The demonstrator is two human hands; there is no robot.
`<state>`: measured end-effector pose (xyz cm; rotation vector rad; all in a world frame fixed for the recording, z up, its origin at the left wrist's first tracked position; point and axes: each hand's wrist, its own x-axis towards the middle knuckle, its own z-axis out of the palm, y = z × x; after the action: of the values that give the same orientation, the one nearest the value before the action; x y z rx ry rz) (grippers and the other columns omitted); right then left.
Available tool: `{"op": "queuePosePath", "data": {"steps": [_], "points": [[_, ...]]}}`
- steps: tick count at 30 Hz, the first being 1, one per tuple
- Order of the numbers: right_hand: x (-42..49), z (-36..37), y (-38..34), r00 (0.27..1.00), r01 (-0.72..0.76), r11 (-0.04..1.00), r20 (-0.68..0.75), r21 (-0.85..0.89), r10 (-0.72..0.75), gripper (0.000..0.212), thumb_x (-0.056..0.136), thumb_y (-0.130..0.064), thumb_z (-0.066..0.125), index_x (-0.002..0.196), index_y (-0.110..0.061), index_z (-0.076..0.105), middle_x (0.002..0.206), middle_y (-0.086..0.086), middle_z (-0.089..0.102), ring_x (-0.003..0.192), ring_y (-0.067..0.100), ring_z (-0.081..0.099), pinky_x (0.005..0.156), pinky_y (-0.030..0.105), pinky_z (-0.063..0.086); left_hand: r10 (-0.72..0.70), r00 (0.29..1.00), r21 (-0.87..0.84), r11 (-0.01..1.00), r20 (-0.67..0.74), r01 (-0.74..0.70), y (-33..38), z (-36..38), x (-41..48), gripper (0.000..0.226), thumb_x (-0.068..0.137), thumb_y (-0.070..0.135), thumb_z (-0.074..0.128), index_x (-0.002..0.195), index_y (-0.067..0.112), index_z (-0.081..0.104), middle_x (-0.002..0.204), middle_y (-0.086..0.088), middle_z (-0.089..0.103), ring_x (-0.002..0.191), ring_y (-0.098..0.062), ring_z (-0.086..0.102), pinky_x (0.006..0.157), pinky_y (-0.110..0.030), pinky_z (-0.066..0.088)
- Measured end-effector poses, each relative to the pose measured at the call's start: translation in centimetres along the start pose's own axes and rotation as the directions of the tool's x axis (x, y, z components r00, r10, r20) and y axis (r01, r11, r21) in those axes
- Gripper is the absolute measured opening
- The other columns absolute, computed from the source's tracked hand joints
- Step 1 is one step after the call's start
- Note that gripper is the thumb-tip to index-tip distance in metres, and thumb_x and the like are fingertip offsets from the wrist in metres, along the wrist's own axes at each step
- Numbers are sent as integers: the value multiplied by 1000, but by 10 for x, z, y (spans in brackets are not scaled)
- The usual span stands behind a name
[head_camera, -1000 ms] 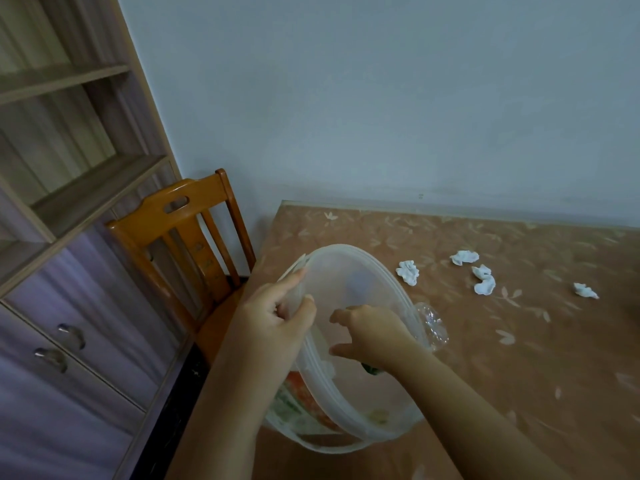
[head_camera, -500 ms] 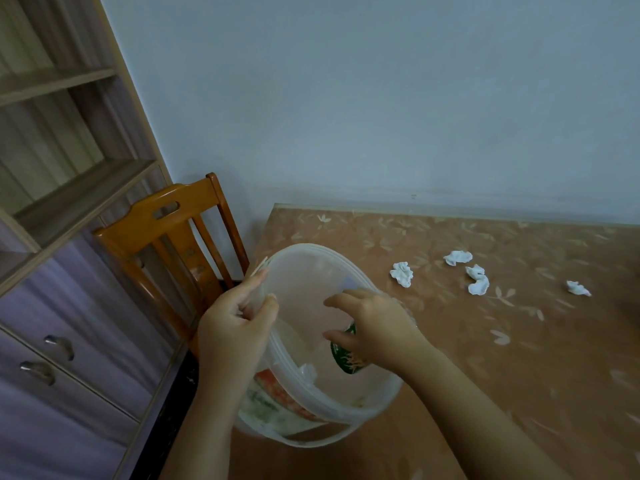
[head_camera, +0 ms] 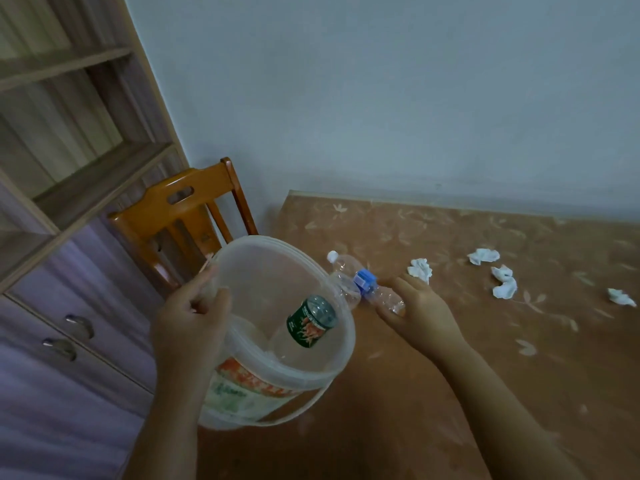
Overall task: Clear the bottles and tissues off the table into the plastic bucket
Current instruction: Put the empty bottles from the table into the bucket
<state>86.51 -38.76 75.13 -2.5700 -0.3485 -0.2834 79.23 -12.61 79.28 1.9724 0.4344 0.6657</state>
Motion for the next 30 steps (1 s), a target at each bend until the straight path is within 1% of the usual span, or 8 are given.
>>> {"op": "queuePosePath", "data": {"steps": [3, 9, 14, 18, 20, 25, 28, 30], "points": [[9, 15, 22, 998, -57, 998, 29, 11, 56, 33, 81, -31, 63, 112, -20, 60, 100, -2, 62, 85, 14, 54, 57, 21, 34, 13, 1000, 20, 1000, -26, -12, -2, 3, 2, 39, 84, 23, 59, 116, 43, 53, 78, 11, 62, 71, -17, 59, 61, -40, 56], [24, 46, 68, 982, -174, 983, 85, 60, 169, 37, 81, -32, 63, 114, -17, 58, 107, 3, 62, 95, 20, 57, 69, 32, 46, 8, 999, 56, 998, -42, -5, -1, 21, 13, 41, 84, 23, 61, 118, 43, 51, 72, 4, 59, 66, -20, 56, 61, -40, 53], [35, 69, 100, 959, -277, 956, 95, 99, 268, 51, 79, -25, 66, 125, -12, 49, 118, 11, 58, 109, 27, 52, 78, 37, 44, -8, 999, 74, 997, -48, 11, -3, 35, 19, 42, 82, 22, 61, 117, 44, 55, 85, 13, 66, 77, -13, 61, 70, -43, 55], [37, 88, 117, 940, -337, 927, 108, 163, 323, 64, 77, -26, 67, 133, -13, 39, 129, 12, 50, 117, 28, 48, 84, 40, 44, -2, 998, 83, 997, -66, 8, -5, 39, 23, 38, 76, 29, 60, 102, 56, 56, 68, 22, 61, 61, -9, 55, 58, -36, 52], [39, 97, 123, 927, -372, 910, 110, 180, 358, 66, 77, -26, 68, 134, -13, 38, 129, 12, 49, 118, 29, 47, 84, 40, 42, 10, 998, 105, 994, -59, -4, -8, 40, 25, 38, 78, 26, 61, 98, 59, 57, 64, 16, 59, 54, -10, 51, 52, -32, 49], [42, 116, 130, 908, -412, 889, 175, 201, 382, 69, 75, -19, 70, 135, -13, 37, 126, 15, 48, 118, 32, 43, 87, 44, 42, -14, 996, 113, 993, -92, 25, -14, 43, 25, 43, 80, 24, 63, 117, 44, 57, 65, 27, 59, 54, 3, 52, 53, -28, 47], [43, 123, 132, 895, -441, 869, 191, 225, 404, 70, 75, -21, 70, 135, -15, 36, 128, 13, 45, 120, 32, 42, 89, 46, 42, -19, 995, 119, 992, -102, 32, -17, 44, 24, 43, 82, 17, 64, 117, 42, 57, 61, 22, 57, 49, -3, 48, 50, -37, 51], [44, 127, 132, 890, -452, 860, 192, 237, 414, 69, 75, -22, 70, 135, -15, 36, 129, 13, 45, 120, 32, 42, 90, 46, 42, -18, 995, 122, 992, -101, 30, -19, 43, 25, 43, 83, 14, 63, 117, 40, 58, 60, 18, 56, 47, -4, 45, 47, -35, 50]]}}
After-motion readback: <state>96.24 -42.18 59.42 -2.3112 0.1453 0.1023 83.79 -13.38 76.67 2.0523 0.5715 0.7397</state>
